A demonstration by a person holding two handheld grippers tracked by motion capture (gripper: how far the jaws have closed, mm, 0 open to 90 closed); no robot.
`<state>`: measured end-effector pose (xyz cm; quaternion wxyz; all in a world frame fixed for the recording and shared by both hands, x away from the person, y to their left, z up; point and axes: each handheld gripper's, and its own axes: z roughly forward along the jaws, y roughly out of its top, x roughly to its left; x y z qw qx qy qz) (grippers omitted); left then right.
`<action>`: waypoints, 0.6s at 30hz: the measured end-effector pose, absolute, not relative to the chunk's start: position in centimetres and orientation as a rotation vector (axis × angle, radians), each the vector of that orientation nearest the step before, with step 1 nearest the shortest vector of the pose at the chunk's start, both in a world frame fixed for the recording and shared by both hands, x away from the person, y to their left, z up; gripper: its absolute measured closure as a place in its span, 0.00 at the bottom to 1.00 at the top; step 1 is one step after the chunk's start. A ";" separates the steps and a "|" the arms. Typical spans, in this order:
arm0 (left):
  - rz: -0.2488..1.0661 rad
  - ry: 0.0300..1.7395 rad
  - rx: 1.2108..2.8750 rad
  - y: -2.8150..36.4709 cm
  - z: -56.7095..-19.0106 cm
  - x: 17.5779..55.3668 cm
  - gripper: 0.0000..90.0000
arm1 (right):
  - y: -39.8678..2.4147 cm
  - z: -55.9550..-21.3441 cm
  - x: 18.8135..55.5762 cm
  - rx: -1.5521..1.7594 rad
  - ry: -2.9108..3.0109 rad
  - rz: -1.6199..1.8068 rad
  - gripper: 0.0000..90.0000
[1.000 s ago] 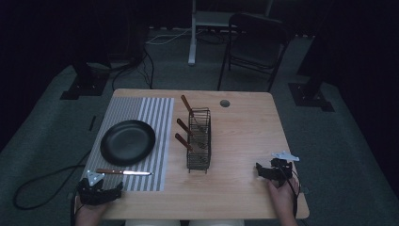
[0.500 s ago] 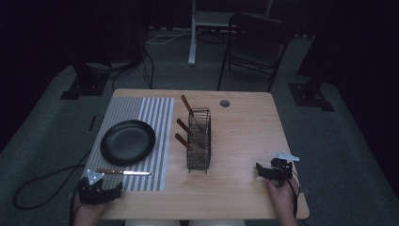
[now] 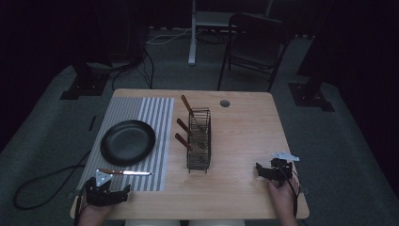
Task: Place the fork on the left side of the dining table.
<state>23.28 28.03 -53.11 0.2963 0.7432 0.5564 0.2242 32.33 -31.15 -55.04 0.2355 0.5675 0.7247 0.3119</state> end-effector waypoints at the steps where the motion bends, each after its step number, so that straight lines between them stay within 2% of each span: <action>1: 0.581 1.467 1.979 27.8 -52.9 23.3 0.02 | -31.2 -55.0 32.3 1.557 1.988 0.856 0.13; 18: 0.509 1.261 1.970 22.6 -48.2 23.9 0.02 | -31.2 -55.0 32.3 1.556 1.989 0.855 0.13</action>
